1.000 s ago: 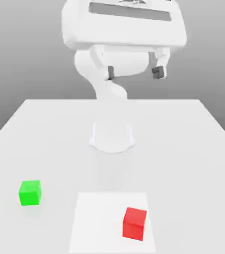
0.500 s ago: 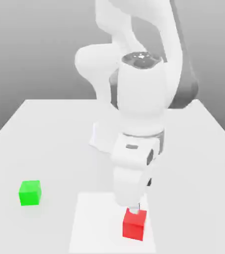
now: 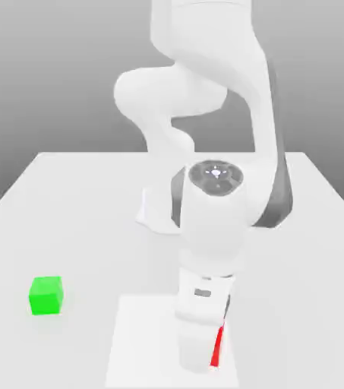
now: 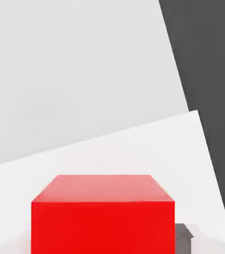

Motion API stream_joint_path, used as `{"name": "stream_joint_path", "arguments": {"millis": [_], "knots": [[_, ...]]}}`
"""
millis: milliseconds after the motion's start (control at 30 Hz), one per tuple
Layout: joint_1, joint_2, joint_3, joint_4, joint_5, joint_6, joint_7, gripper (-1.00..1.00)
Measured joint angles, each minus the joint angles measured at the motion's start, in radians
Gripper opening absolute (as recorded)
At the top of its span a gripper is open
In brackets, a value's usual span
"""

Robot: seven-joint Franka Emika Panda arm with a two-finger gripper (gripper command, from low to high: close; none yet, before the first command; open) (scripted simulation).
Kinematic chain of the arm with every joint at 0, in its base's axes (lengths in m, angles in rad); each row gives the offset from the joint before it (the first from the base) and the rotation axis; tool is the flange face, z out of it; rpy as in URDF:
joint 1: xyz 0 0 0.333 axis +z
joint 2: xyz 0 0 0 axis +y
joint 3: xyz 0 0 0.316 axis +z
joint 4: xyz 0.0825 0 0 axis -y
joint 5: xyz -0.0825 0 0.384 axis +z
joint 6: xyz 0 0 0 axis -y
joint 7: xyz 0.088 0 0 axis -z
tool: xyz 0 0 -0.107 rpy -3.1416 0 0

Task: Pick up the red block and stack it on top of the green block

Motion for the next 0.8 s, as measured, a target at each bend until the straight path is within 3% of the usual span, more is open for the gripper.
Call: {"name": "stream_joint_path", "arguments": {"millis": [167, 500, 633, 800], "knots": [[-0.056, -0.144, -0.089, -0.04, -0.086, -0.097, 0.012, -1.0], [-0.46, -0.322, -0.293, -0.154, -0.208, -0.152, -0.139, -1.0], [-0.48, -0.3, -0.322, -0.166, -0.167, -0.121, -0.204, -1.0], [-0.472, -0.205, -0.303, -0.161, -0.047, -0.04, -0.292, -1.0]]}}
